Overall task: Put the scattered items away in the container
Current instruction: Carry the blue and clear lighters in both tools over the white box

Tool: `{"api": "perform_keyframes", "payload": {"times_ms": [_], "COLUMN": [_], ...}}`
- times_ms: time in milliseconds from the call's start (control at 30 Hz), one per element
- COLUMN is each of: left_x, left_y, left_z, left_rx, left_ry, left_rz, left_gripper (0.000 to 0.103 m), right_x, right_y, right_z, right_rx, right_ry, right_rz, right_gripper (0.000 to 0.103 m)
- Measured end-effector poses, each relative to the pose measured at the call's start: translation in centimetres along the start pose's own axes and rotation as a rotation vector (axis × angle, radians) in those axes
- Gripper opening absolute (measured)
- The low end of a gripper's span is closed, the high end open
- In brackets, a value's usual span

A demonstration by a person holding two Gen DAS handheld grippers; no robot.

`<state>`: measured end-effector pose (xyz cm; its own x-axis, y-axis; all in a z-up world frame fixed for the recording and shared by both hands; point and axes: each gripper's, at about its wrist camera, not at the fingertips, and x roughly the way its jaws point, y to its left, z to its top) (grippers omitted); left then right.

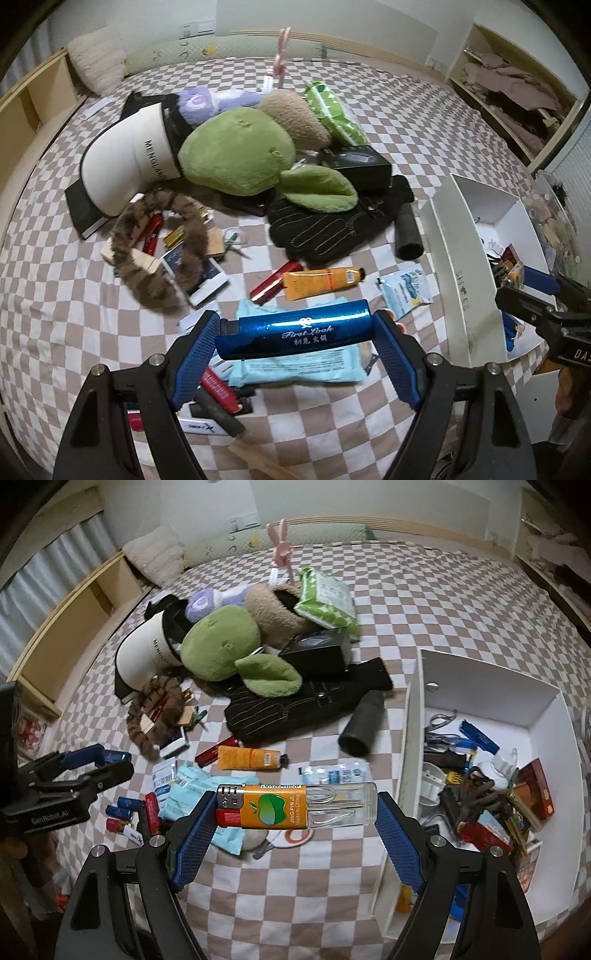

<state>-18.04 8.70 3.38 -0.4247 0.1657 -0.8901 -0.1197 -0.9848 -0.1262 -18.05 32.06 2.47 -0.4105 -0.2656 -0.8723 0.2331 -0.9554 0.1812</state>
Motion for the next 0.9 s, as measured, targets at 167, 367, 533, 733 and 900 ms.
{"api": "perform_keyframes", "payload": {"times_ms": [167,367,533,733,900], "left_x": [0.3,1.1,1.6,2.3,3.0], "left_y": [-2.1,-4.9,-7.4,-10.2,-12.8], "left_z": [0.5,1.2,1.6,2.0,2.3], "left_rx": [0.027,0.057,0.086,0.115,0.147], "left_ry": [0.0,0.002,0.0,0.001,0.007], "left_rz": [-0.017,-0.046,-0.076,-0.109,-0.138], "left_gripper": [0.083,0.083,0.083,0.083,0.083], "right_x": [-0.8,-1.7,-2.6,-3.4,-3.7], "right_y": [-2.1,-5.2,-8.3,-12.1,-15.2], "right_z": [-0.1,-0.4,-1.1,-1.9,-2.8], "right_rx": [0.037,0.092,0.154,0.234,0.298], "right_ry": [-0.015,-0.03,-0.047,-0.059,-0.057], "right_rz": [-0.007,-0.032,-0.052,-0.078,-0.092], "right_gripper": [0.084,0.084,0.084,0.084,0.084]}}
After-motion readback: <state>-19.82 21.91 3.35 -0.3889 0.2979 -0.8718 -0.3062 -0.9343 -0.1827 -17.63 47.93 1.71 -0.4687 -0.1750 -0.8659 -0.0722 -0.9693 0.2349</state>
